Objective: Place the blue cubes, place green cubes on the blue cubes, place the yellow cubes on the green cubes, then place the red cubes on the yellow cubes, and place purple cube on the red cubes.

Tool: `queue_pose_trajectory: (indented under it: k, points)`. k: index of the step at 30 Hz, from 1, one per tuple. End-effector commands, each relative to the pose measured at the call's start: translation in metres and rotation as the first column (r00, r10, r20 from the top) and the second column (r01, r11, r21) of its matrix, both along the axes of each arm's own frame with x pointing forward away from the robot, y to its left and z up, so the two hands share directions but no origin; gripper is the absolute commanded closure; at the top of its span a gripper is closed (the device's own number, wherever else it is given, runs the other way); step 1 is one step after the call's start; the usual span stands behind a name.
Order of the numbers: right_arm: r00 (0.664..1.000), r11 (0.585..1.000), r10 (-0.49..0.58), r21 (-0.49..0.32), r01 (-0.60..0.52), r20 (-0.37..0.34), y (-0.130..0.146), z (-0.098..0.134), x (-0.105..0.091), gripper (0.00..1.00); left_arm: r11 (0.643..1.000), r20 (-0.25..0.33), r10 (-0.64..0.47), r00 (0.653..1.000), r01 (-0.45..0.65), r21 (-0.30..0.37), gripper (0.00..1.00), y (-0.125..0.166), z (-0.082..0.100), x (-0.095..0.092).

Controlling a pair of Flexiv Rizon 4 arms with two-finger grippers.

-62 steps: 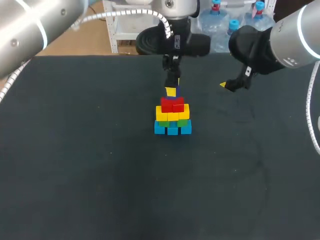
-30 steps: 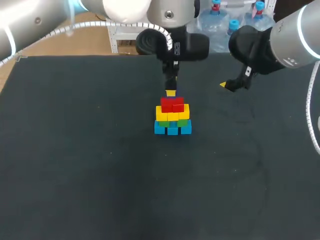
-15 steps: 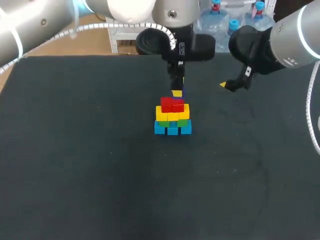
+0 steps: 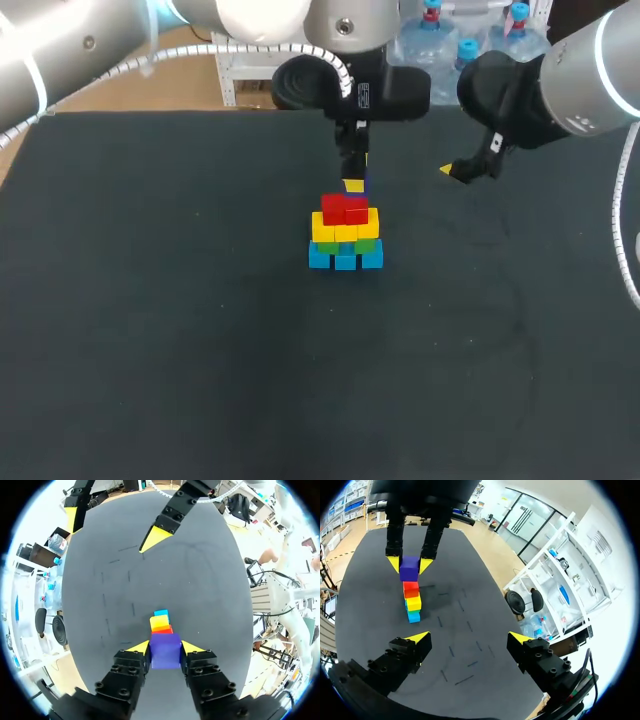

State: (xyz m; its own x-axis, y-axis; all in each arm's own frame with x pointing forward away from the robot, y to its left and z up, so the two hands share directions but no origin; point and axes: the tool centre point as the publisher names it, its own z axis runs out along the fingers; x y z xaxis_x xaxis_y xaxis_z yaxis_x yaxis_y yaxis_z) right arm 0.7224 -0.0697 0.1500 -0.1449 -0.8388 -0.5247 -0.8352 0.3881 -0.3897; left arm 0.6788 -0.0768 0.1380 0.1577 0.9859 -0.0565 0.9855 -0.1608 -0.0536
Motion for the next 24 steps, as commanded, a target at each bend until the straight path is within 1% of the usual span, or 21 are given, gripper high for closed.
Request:
queue_pose_trajectory:
  k: [1, 2, 3, 5, 8, 10, 14, 20, 24]
  points:
    - [1.0, 1.0, -0.009, 0.0, 0.009, 0.013, 0.001, -0.002, -0.003, 0.0, 1.0, -0.002, -0.001, 1.0, 0.001, 0.001, 1.0, 0.0, 0.0, 0.001]
    - [1.0, 1.0, -0.009, 0.0, 0.009, 0.013, 0.001, -0.002, -0.003, 0.0, 1.0, -0.002, -0.001, 1.0, 0.001, 0.001, 1.0, 0.0, 0.0, 0.001]
    - [1.0, 1.0, -0.009, 0.0, 0.009, 0.013, 0.001, -0.002, -0.003, 0.0, 1.0, -0.016, 0.004, 1.0, -0.004, -0.003, 1.0, 0.001, -0.003, 0.005]
    - [1.0, 1.0, -0.009, 0.0, 0.009, 0.013, 0.001, -0.002, -0.003, 0.0, 1.0, -0.018, -0.028, 0.999, 0.028, 0.008, 1.0, 0.003, -0.005, 0.007]
    - [1.0, 1.0, -0.009, 0.0, 0.009, 0.013, 0.001, -0.002, -0.003, 0.0, 0.999, -0.026, -0.044, 0.999, 0.045, 0.015, 1.0, 0.003, -0.005, 0.004]
    - [1.0, 1.0, -0.009, 0.0, 0.009, 0.013, 0.001, -0.002, -0.003, 0.0, 0.999, -0.031, -0.032, 0.999, 0.033, 0.029, 1.0, 0.004, -0.004, 0.003]
    - [1.0, 1.0, -0.009, 0.0, 0.009, 0.013, 0.001, -0.002, -0.003, 0.0, 0.999, -0.033, 0.022, 0.999, -0.021, 0.041, 1.0, 0.008, 0.001, 0.0]
    - [1.0, 1.0, -0.009, 0.0, 0.009, 0.013, 0.001, -0.002, -0.003, 0.0, 0.987, -0.014, 0.132, 0.991, -0.13, 0.091, 1.0, 0.019, 0.013, -0.004]
    - [1.0, 1.0, -0.009, 0.0, 0.009, 0.013, 0.001, -0.002, -0.003, 0.0, 0.974, -0.005, 0.211, 0.978, -0.209, 0.091, 1.0, 0.025, 0.017, -0.008]
